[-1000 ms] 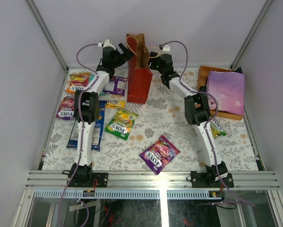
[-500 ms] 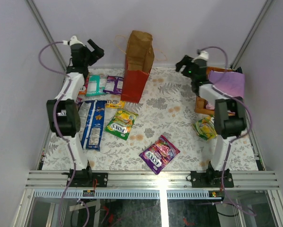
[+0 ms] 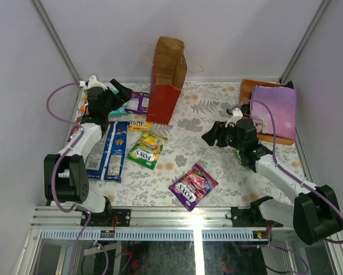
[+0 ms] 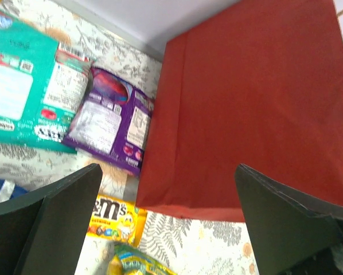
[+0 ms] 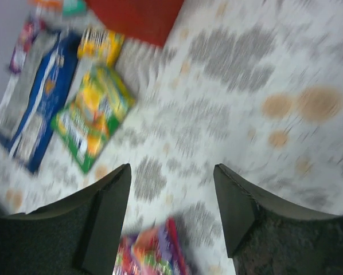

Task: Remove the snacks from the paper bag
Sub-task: Move the snack to the center of the board.

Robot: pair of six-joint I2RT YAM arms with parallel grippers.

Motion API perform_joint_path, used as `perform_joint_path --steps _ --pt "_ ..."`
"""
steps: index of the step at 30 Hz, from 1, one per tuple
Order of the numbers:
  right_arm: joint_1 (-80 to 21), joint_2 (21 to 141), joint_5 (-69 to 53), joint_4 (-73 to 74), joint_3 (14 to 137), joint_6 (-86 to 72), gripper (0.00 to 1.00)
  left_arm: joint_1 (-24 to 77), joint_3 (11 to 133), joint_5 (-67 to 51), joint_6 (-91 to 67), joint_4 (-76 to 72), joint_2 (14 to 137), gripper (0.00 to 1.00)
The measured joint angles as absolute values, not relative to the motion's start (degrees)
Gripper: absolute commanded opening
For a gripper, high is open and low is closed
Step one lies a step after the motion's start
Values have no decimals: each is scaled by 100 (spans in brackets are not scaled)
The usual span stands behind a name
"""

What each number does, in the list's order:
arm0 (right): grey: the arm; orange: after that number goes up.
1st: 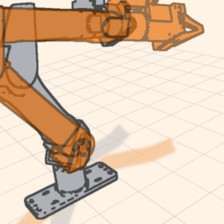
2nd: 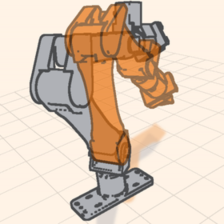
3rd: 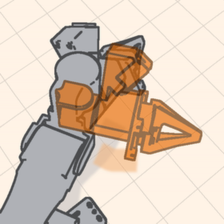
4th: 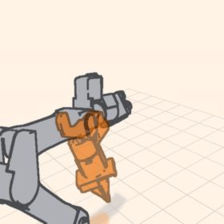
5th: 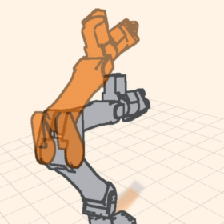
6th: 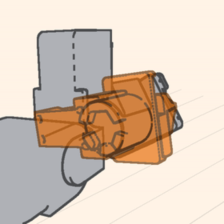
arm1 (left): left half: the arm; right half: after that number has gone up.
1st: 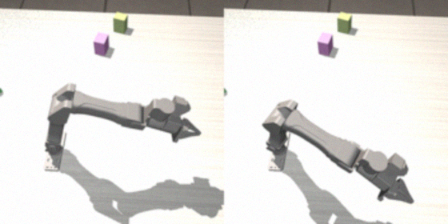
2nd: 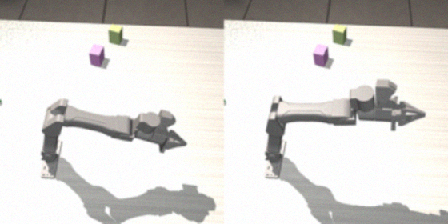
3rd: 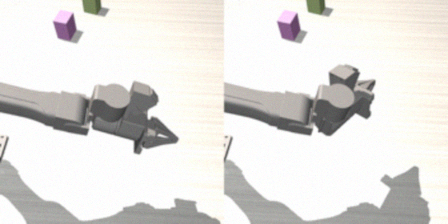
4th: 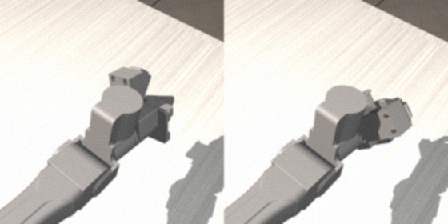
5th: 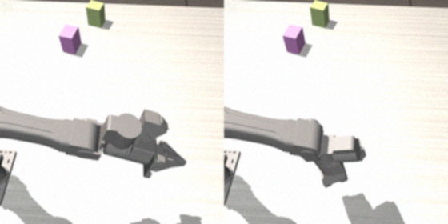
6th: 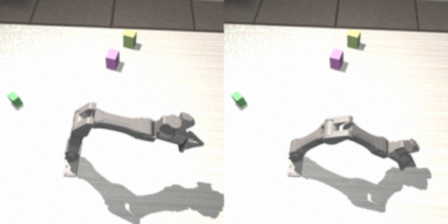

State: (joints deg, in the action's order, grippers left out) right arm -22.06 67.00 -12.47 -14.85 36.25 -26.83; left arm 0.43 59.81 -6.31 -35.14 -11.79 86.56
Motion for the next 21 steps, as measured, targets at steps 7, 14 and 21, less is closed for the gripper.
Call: perform_joint_path --steps 7,14,21 --pt "-2220 6534 -2746 -539 2982 -2541 58 270 5092 -821 -3793 -1490 8108 100" --pt "-2224 7017 -3253 -427 2668 -2359 54 622 4453 -1046 -4071 -1704 7734 100" --pt "-2241 7721 -3590 -707 2563 -2281 48 899 4016 -1186 -4200 -1715 7358 100"
